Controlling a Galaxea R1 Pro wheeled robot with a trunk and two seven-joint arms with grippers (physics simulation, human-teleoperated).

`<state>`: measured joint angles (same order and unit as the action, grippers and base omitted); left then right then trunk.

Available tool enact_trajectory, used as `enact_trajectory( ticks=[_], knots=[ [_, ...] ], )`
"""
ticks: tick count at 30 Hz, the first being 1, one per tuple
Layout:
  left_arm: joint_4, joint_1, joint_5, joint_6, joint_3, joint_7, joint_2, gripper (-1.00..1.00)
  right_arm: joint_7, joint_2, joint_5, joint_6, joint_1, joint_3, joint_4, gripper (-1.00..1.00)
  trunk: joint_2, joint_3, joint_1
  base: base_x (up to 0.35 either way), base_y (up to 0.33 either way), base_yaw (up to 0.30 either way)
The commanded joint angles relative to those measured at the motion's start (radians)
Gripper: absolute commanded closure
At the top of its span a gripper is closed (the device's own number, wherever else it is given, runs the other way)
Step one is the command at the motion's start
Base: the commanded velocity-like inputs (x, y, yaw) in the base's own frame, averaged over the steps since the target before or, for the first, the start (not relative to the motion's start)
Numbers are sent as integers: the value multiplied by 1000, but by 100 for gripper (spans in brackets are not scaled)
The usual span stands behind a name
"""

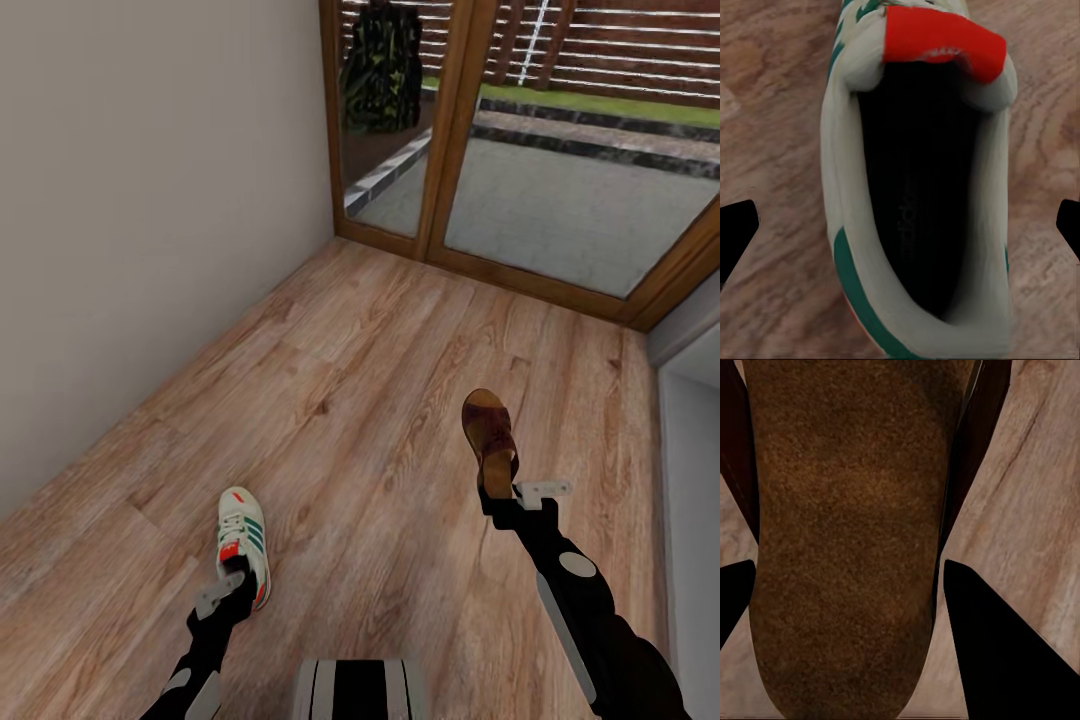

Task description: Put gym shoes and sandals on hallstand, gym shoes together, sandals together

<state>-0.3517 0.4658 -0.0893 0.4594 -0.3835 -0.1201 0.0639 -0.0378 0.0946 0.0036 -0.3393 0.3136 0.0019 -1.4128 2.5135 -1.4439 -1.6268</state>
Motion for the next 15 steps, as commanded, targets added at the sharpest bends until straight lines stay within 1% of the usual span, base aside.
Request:
enact_trajectory(
  ticks=[1, 12, 15],
  knots=[
    [0, 0, -10, 1, -5, -10, 1, -100, -5, 0, -2, -6, 0, 1, -2, 100, 1, -6, 0, 0, 0, 0],
    [1, 1, -9, 1, -2, -10, 4, -100, -5, 0, -3, -6, 1, 1, -2, 100, 1, -12, 0, 0, 0, -1],
    [1, 1, -9, 1, -2, -10, 4, -100, -5, 0, -3, -5, 1, 1, -2, 100, 1, -14, 0, 0, 0, -61]
  ],
)
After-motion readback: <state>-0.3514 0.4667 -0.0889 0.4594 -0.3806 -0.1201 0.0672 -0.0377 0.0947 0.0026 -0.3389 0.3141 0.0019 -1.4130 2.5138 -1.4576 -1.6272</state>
